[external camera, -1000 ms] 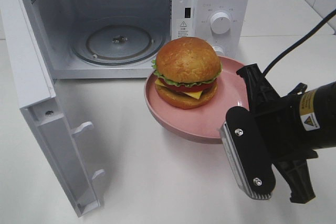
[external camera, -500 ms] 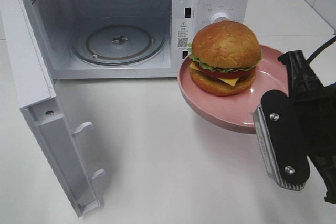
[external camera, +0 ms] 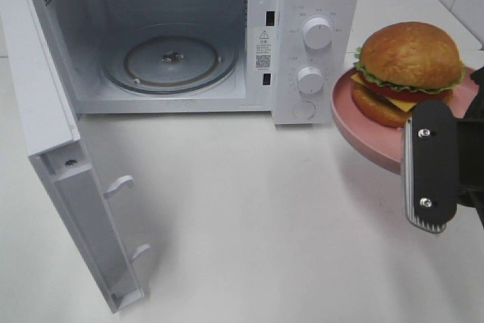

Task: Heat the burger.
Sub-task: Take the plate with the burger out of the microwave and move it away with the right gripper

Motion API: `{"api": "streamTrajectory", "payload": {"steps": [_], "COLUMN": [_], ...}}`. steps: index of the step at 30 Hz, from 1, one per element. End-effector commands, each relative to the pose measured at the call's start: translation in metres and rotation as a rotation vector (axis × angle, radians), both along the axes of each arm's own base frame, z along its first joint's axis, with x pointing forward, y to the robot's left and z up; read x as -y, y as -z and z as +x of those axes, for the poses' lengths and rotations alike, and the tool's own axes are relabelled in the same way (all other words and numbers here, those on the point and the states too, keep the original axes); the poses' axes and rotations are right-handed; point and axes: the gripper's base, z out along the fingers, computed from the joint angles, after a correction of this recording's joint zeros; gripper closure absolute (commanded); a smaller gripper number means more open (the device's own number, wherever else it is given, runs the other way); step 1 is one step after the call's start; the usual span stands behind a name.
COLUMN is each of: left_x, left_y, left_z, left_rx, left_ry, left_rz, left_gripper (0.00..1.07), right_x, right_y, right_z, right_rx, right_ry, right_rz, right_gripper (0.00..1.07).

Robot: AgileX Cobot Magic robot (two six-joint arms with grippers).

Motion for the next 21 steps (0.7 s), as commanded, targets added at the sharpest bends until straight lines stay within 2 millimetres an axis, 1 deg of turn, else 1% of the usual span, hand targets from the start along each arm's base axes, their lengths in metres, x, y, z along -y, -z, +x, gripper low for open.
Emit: {"api": "streamTrajectory", "payload": {"steps": [1, 8, 10, 12, 13, 14, 15, 20, 21], "left_x": [0.0, 0.0, 0.0, 0.0, 0.0, 0.0, 0.0, 0.0, 0.0], "left_y": [0.0, 0.0, 0.0, 0.0, 0.0, 0.0, 0.0, 0.0, 0.0], "left_z": [-0.002, -0.002, -0.002, -0.002, -0.002, -0.002, -0.002, -0.002, -0.002], "left_rx": [0.023, 0.023, 0.023, 0.023, 0.023, 0.023, 0.023, 0.023, 0.023], "left_ry": [-0.003, -0.003, -0.003, -0.003, -0.003, -0.003, -0.003, -0.003, -0.003], "left_rz": [-0.004, -0.004, -0.004, -0.004, -0.004, -0.004, -0.004, -0.004, -0.004], "left_gripper": [0.07, 0.07, 0.07, 0.07, 0.07, 0.07, 0.07, 0.07, 0.07], "right_x": [0.003, 0.008, 0.011, 0.012, 0.014, 0.014, 0.015, 0.018, 0.02], "right_y": [-0.008, -0.008, -0.009, -0.009, -0.009, -0.009, -0.01, -0.008, -0.006], "right_z": [0.004, 0.003, 0.004, 0.004, 0.004, 0.004, 0.004, 0.004, 0.005], "right_rx": [0.071, 0.072, 0.084, 0.088, 0.096, 0.096, 0.104, 0.111, 0.113], "right_ry": [0.06, 0.171, 0.237, 0.264, 0.322, 0.322, 0.368, 0.447, 0.491], "right_rz": [0.023, 0.051, 0.061, 0.069, 0.085, 0.085, 0.101, 0.103, 0.091], "right_gripper": [1.07, 1.07, 1.07, 1.07, 1.07, 1.07, 1.07, 1.07, 1.07]}}
